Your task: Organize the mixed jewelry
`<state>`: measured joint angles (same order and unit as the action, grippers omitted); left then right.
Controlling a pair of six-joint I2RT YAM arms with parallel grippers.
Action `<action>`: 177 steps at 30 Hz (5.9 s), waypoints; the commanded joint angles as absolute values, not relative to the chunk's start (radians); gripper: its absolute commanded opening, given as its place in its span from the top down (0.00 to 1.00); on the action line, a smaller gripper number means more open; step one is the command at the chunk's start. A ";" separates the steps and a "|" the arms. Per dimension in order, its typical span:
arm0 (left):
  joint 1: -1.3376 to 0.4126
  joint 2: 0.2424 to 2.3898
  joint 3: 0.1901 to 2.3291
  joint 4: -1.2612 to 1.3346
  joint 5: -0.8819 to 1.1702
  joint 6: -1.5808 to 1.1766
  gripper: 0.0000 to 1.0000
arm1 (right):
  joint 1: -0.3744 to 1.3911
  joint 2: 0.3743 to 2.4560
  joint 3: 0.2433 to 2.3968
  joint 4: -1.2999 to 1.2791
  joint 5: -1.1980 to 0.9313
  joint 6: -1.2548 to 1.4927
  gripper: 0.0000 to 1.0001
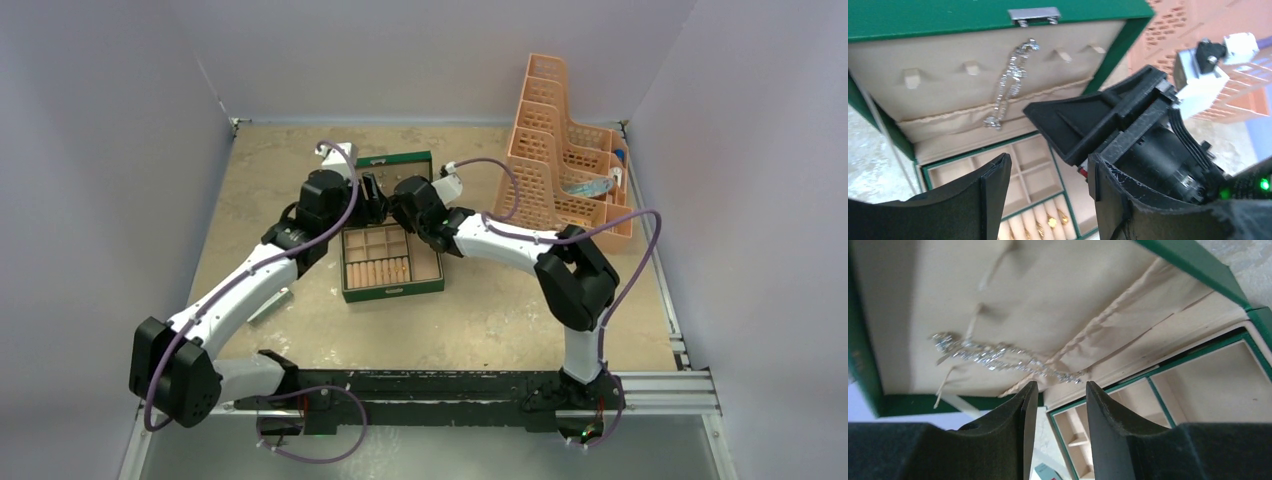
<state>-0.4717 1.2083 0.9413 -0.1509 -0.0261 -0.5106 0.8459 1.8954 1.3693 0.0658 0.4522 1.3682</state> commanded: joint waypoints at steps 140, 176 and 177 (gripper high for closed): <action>-0.494 1.371 0.887 0.149 -0.210 -0.533 0.66 | 0.792 1.812 1.180 0.275 0.261 1.334 1.00; -0.314 1.240 1.234 -0.326 -0.145 -0.509 0.33 | 0.772 1.503 1.296 0.182 0.458 0.675 0.33; -0.304 1.244 1.242 -0.325 -0.149 -0.505 0.32 | 0.770 1.511 1.314 0.184 0.463 0.655 0.32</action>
